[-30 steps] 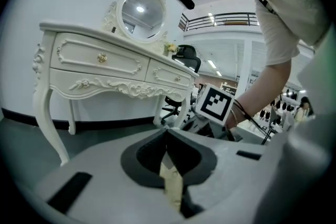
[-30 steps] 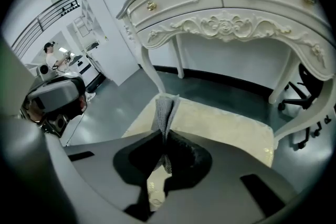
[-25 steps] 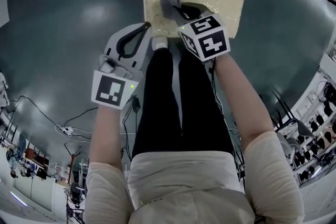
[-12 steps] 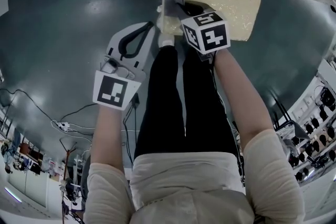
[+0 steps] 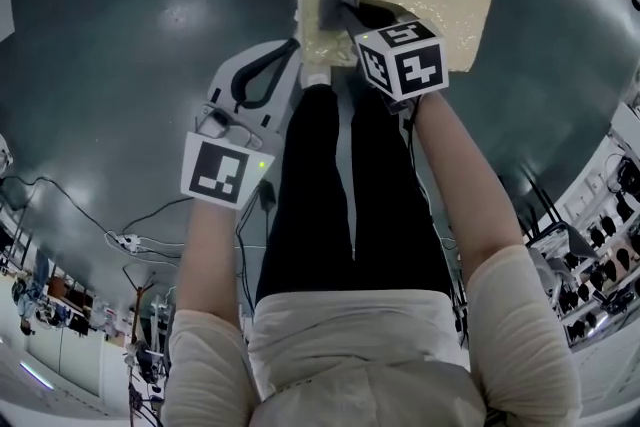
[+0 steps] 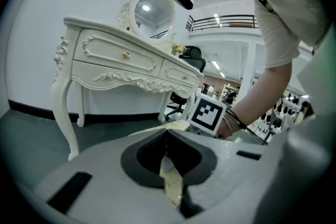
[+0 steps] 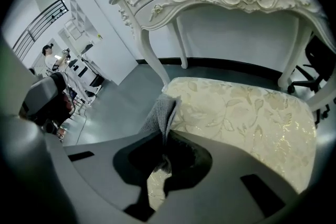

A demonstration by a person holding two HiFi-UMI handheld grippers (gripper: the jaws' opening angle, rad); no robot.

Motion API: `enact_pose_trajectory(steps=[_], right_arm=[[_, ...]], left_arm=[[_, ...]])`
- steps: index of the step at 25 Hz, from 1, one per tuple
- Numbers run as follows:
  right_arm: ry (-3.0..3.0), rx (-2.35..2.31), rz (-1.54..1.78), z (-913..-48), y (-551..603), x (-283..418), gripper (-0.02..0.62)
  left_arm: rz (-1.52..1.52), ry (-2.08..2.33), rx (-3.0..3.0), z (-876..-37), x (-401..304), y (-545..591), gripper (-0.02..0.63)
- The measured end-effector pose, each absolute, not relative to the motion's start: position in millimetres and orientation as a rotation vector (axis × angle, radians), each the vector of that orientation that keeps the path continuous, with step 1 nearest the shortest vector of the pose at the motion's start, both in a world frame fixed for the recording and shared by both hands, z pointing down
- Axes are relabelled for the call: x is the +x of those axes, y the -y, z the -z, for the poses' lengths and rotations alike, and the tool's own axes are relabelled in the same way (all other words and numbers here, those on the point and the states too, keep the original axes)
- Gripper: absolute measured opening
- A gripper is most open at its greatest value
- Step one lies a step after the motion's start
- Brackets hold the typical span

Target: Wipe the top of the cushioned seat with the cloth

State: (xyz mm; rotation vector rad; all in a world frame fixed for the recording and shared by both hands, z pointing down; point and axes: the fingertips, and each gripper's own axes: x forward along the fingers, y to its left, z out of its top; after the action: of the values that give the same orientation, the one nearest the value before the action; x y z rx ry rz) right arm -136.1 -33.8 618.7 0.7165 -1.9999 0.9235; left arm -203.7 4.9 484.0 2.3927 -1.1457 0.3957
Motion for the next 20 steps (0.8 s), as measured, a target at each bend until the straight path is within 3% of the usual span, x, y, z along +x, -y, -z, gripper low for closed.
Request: enact_pose_trajectory(steps=[20], right_arm=[[2.001,0.708,-0.952,-620.0,42.4,-60.5,0.026]], left_arm=[[-0.409,1.127,2.398,-486.1,-128.5,14.5,0.003]])
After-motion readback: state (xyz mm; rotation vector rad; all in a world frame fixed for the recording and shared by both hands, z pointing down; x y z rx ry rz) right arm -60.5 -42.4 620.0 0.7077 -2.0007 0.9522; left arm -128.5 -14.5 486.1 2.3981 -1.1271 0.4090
